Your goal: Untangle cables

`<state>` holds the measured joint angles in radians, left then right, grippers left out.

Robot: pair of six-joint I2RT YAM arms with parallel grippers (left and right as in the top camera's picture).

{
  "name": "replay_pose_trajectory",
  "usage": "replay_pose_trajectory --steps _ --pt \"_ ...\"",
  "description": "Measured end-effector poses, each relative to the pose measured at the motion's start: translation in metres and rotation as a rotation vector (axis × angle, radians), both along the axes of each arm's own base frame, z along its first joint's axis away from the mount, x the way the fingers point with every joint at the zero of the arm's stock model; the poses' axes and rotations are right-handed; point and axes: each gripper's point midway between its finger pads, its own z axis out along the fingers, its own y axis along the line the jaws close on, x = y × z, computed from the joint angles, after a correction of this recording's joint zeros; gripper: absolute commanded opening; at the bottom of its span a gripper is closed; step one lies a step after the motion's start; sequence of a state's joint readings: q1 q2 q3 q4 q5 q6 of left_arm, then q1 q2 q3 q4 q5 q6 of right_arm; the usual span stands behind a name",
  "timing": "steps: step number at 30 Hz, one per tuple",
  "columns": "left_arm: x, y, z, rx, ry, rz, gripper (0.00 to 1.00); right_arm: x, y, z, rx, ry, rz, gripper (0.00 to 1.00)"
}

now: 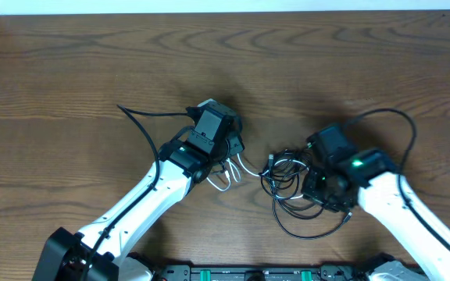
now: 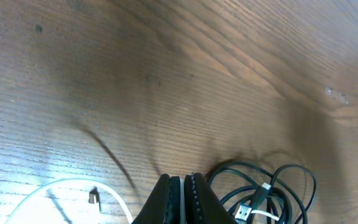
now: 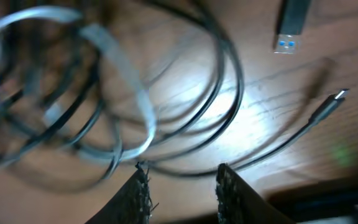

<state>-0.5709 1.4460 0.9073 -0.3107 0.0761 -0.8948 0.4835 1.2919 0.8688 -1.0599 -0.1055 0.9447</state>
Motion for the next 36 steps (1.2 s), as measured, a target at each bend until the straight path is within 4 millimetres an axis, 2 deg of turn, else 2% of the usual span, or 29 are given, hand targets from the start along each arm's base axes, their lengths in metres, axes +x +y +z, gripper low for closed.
replay_pose_trajectory --steps 2,6,9,10,13,18,20,22,26,28,32,36 --pt "0.0 0.0 0.0 0.0 0.0 0.0 0.08 0.003 -0.002 -0.016 -0.049 0.01 -0.059 0.32" --pt "0.0 0.0 0.0 0.0 0.0 0.0 0.08 0.016 0.002 -0.032 -0.077 -0.004 -0.118 0.32" --pt "0.0 0.0 0.0 0.0 0.0 0.0 0.08 0.018 0.003 -0.042 -0.098 0.011 -0.127 0.33" --pt "0.0 0.0 0.0 0.0 0.0 0.0 0.08 0.017 0.004 -0.045 -0.105 0.016 -0.128 0.27" --pt "0.0 0.0 0.0 0.0 0.0 0.0 0.08 0.016 0.003 -0.049 -0.119 0.031 -0.134 0.01" --pt "0.0 0.0 0.0 0.0 0.0 0.0 0.08 0.003 -0.005 -0.049 -0.158 0.079 -0.074 0.01" --pt "0.0 0.0 0.0 0.0 0.0 -0.001 0.08 -0.009 -0.013 -0.042 -0.194 0.137 -0.009 0.01" --pt "0.0 0.0 0.0 0.001 0.001 -0.001 0.08 -0.011 -0.015 -0.025 -0.203 0.155 0.083 0.01" --pt "0.0 0.0 0.0 0.0 -0.001 0.0 0.08 0.019 0.003 0.018 -0.123 0.026 0.317 0.01" --pt "0.0 0.0 0.0 0.0 -0.001 0.0 0.08 0.021 0.019 0.033 -0.039 -0.017 0.477 0.01" --pt "0.0 0.0 0.0 0.0 0.0 0.0 0.08 -0.003 0.029 0.037 0.052 0.04 0.689 0.01" --pt "0.0 0.0 0.0 0.0 -0.001 0.0 0.08 -0.001 0.019 0.036 -0.014 0.046 0.683 0.03"
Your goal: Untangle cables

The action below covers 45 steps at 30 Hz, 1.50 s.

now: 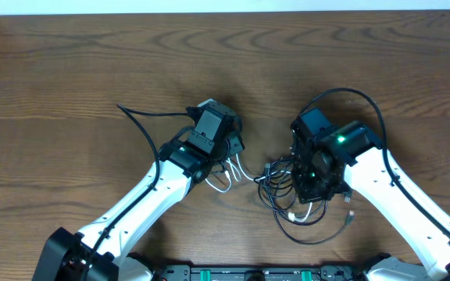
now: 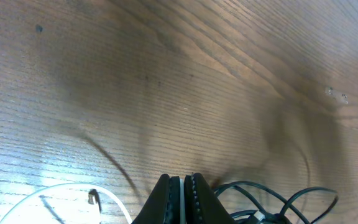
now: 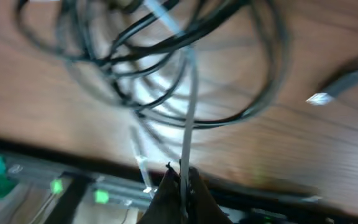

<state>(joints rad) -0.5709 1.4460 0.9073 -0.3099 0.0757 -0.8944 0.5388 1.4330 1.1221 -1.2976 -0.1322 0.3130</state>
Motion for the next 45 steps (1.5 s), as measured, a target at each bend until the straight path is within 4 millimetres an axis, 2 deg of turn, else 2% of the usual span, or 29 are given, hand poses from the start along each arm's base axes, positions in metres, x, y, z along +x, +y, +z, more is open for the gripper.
replay_pose_trajectory --steps 4,5,7,8,10,12,13,15,18,20,21,25,27,32,35,39,42,45 --pt "0.0 0.0 0.0 0.001 0.001 0.0 0.08 0.014 -0.025 -0.001 -0.145 -0.075 -0.109 0.16" --pt "0.0 0.0 0.0 0.001 0.002 0.0 0.08 0.017 -0.034 -0.001 -0.188 -0.094 -0.146 0.26" --pt "0.0 0.0 0.0 0.005 0.0 -0.007 0.08 0.021 -0.054 0.001 -0.28 -0.127 -0.227 0.29" --pt "-0.001 0.0 0.0 0.012 -0.005 -0.018 0.08 0.023 -0.064 0.003 -0.324 -0.143 -0.277 0.39" --pt "0.0 0.003 0.0 0.035 -0.016 -0.048 0.08 0.025 -0.083 0.007 -0.404 -0.169 -0.377 0.42" --pt "0.0 0.008 0.002 0.05 -0.027 -0.06 0.08 0.031 -0.092 0.008 -0.422 -0.199 -0.465 0.42" --pt "0.002 0.01 0.006 0.051 -0.039 -0.061 0.08 0.034 -0.091 0.007 -0.407 -0.208 -0.493 0.44" --pt "0.005 0.015 0.02 0.041 -0.081 -0.058 0.08 0.051 -0.073 0.002 -0.299 -0.238 -0.536 0.53" --pt "0.007 0.018 0.039 0.022 -0.135 -0.057 0.08 0.083 -0.025 0.0 -0.053 -0.302 -0.489 0.56" --pt "0.006 0.019 0.048 0.011 -0.161 -0.059 0.08 0.093 0.006 -0.005 0.072 -0.333 -0.442 0.57" --pt "0.006 0.019 0.049 0.01 -0.163 -0.059 0.08 0.092 0.012 -0.007 0.09 -0.336 -0.431 0.59" --pt "0.005 0.018 0.051 0.004 -0.166 -0.062 0.08 0.077 0.033 -0.042 0.108 -0.289 -0.396 0.6" --pt "0.004 0.017 0.051 -0.001 -0.163 -0.067 0.08 0.072 0.032 -0.062 0.079 -0.264 -0.414 0.59" --pt "0.001 0.013 0.053 -0.023 -0.156 -0.09 0.08 0.075 0.02 -0.094 -0.019 -0.247 -0.488 0.58" --pt "0.001 0.019 0.066 -0.035 -0.19 -0.092 0.08 0.072 0.01 -0.108 -0.083 -0.222 -0.524 0.56" --pt "0.005 0.049 0.112 -0.068 -0.325 -0.036 0.08 0.075 -0.002 -0.109 -0.118 -0.207 -0.574 0.55" --pt "0.004 0.086 0.148 -0.066 -0.436 0.058 0.08 0.075 -0.018 -0.109 -0.156 -0.195 -0.616 0.57" --pt "0.001 0.119 0.167 -0.047 -0.498 0.157 0.08 0.077 -0.035 -0.109 -0.183 -0.181 -0.669 0.57"
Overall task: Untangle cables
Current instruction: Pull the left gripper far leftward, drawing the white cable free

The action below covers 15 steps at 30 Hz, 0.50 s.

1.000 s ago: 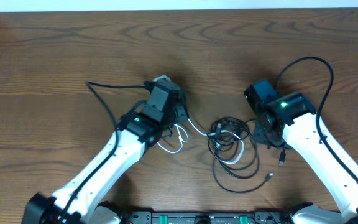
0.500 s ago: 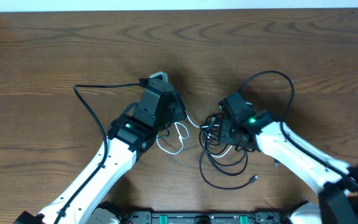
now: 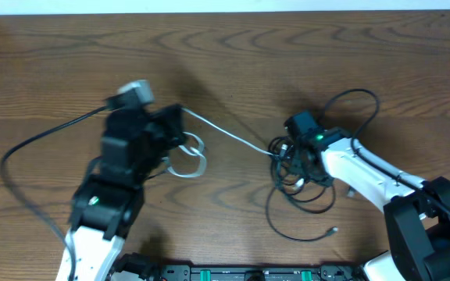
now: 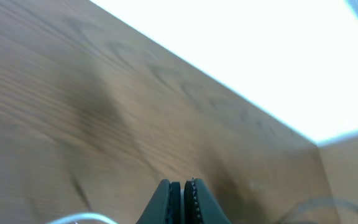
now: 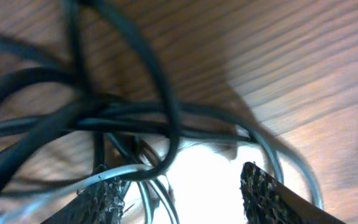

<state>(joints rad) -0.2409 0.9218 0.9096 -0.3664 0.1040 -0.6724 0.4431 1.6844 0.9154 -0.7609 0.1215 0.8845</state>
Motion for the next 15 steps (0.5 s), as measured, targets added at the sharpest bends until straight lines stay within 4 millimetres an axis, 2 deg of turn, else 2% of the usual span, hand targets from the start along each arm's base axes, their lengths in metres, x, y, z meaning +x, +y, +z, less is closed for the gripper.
replay_pose_trajectory --steps 3,4,8,11,15 --pt "-0.002 0.029 0.011 0.0 -0.034 0.091 0.08 0.001 -0.016 0.0 -0.011 0.015 -0.053 0.58" --pt "-0.001 0.041 0.015 0.001 -0.049 0.133 0.08 0.001 -0.028 -0.001 -0.025 0.026 -0.087 0.58" --pt "-0.002 0.072 0.021 0.008 -0.07 0.239 0.08 0.002 -0.045 -0.001 -0.039 0.037 -0.142 0.59" --pt "-0.003 0.087 0.017 0.015 -0.056 0.29 0.08 0.002 -0.049 -0.001 -0.05 0.037 -0.15 0.61" --pt "-0.004 0.096 0.015 0.019 -0.044 0.318 0.08 0.002 -0.051 -0.001 -0.058 0.038 -0.15 0.67"
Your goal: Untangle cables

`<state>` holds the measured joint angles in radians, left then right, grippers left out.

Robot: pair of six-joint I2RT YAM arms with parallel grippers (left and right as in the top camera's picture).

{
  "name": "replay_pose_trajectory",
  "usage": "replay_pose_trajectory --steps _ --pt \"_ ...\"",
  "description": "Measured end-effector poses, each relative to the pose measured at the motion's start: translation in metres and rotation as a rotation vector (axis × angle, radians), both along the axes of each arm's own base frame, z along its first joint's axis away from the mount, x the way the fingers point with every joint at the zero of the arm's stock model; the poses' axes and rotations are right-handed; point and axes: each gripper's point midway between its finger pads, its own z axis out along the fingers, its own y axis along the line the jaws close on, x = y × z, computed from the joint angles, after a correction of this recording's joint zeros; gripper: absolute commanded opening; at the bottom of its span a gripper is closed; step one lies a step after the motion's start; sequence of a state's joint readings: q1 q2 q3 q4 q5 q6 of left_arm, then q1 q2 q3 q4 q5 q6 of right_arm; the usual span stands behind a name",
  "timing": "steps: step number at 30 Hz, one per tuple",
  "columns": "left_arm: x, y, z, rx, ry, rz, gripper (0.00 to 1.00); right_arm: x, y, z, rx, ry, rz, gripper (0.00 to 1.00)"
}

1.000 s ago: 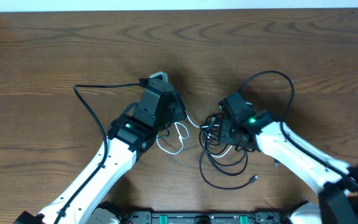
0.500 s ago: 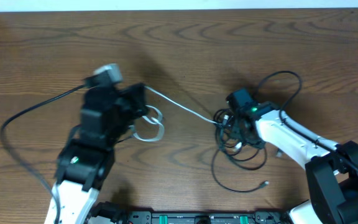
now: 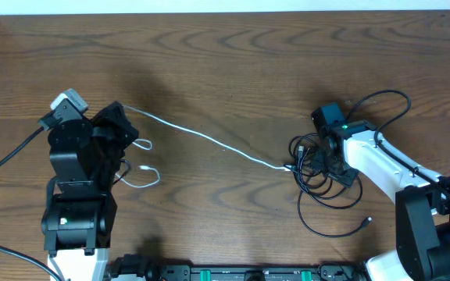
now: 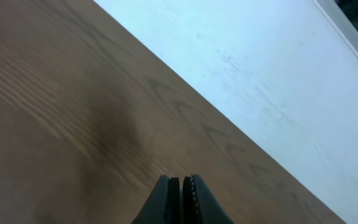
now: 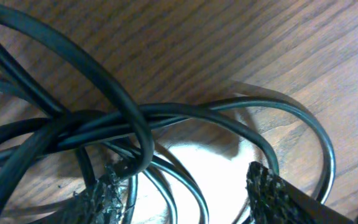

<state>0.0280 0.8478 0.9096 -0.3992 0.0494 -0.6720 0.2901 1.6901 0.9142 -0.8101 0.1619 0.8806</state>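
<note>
A white cable (image 3: 209, 139) runs in a long line from my left gripper (image 3: 120, 113) to the black cable tangle (image 3: 326, 187) at the right. Its loose loops (image 3: 142, 178) lie beside the left arm. In the left wrist view the left gripper (image 4: 181, 180) is shut and raised over bare wood; the cable itself is hidden there. My right gripper (image 3: 319, 160) sits low on the tangle. In the right wrist view the right gripper (image 5: 191, 180) is open, with black cables (image 5: 135, 118) running between its fingers.
The left arm's own black lead (image 3: 6, 156) trails off the table's left side. A loose black cable end (image 3: 368, 222) lies near the front right. The table's far edge meets a white wall (image 4: 278, 74).
My left gripper has moved further left with the white cable, which is now drawn out longer. The right gripper and the tangle have shifted a little to the right.
First my left gripper was shut by the white loops at mid-table, the right one open beside the tangle. Then the right gripper was shut on a cable in the tangle. Later the left held the white cable stretched leftward, the right open on the tangle; now the line is longer.
</note>
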Motion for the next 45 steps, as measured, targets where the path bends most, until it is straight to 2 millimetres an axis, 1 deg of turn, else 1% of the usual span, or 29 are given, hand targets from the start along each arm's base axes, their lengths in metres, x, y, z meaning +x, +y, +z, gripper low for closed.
replay_pose_trajectory --steps 2,5,10,12,15,17,19,22,24,29,30,32,34,36,37,39,42,45 --pt "0.0 0.003 0.0 0.001 0.002 0.011 0.08 0.0 -0.001 0.0 -0.006 -0.001 0.0 0.69" --pt "-0.001 0.011 -0.002 0.011 0.008 0.045 0.08 0.0 -0.002 0.0 -0.01 -0.002 0.001 0.7" --pt "-0.007 0.039 -0.004 0.033 0.021 0.188 0.07 0.0 -0.002 0.0 -0.012 -0.003 0.001 0.71" --pt "-0.011 0.054 -0.004 0.026 0.022 0.274 0.08 0.0 -0.002 0.0 -0.014 -0.003 0.001 0.72" --pt "-0.023 0.075 -0.014 -0.015 0.059 0.411 0.08 0.0 -0.002 0.0 -0.014 -0.003 0.001 0.72" --pt "-0.03 0.082 -0.02 -0.048 0.077 0.472 0.08 0.0 -0.003 0.0 -0.015 -0.003 0.001 0.72" --pt "-0.033 0.083 -0.025 -0.087 0.089 0.501 0.08 0.001 -0.002 0.0 -0.014 -0.005 0.001 0.73" --pt "-0.026 0.071 -0.031 -0.161 0.103 0.454 0.08 0.002 -0.002 0.0 -0.015 -0.009 0.001 0.73" --pt "-0.017 0.056 -0.041 -0.209 0.142 0.37 0.08 0.003 -0.003 0.0 -0.016 -0.015 0.001 0.73" --pt "0.007 0.018 -0.08 -0.33 0.296 0.18 0.08 0.006 -0.005 -0.004 -0.023 -0.027 -0.005 0.73" --pt "0.013 0.011 -0.084 -0.355 0.31 0.143 0.08 0.006 -0.005 -0.004 -0.023 -0.027 -0.005 0.73" --pt "0.032 -0.006 -0.087 -0.4 0.298 0.033 0.08 0.006 -0.005 -0.004 -0.023 -0.027 -0.005 0.74" --pt "0.052 -0.023 -0.079 -0.419 0.242 -0.103 0.08 0.006 -0.005 -0.004 -0.024 -0.026 -0.005 0.75" --pt "0.063 -0.038 -0.072 -0.41 0.2 -0.218 0.08 0.006 -0.005 -0.004 -0.025 -0.026 -0.005 0.75" --pt "0.063 -0.043 -0.073 -0.399 0.199 -0.25 0.08 0.006 -0.005 -0.004 -0.026 -0.026 -0.005 0.75" --pt "0.059 -0.048 -0.083 -0.379 0.242 -0.27 0.08 0.006 -0.005 -0.004 -0.026 -0.026 -0.005 0.75" --pt "0.05 -0.049 -0.104 -0.352 0.334 -0.248 0.08 0.006 -0.005 -0.003 -0.027 -0.026 -0.005 0.76" --pt "0.036 -0.051 -0.131 -0.313 0.455 -0.218 0.09 0.006 -0.005 -0.003 -0.027 -0.026 -0.005 0.76"
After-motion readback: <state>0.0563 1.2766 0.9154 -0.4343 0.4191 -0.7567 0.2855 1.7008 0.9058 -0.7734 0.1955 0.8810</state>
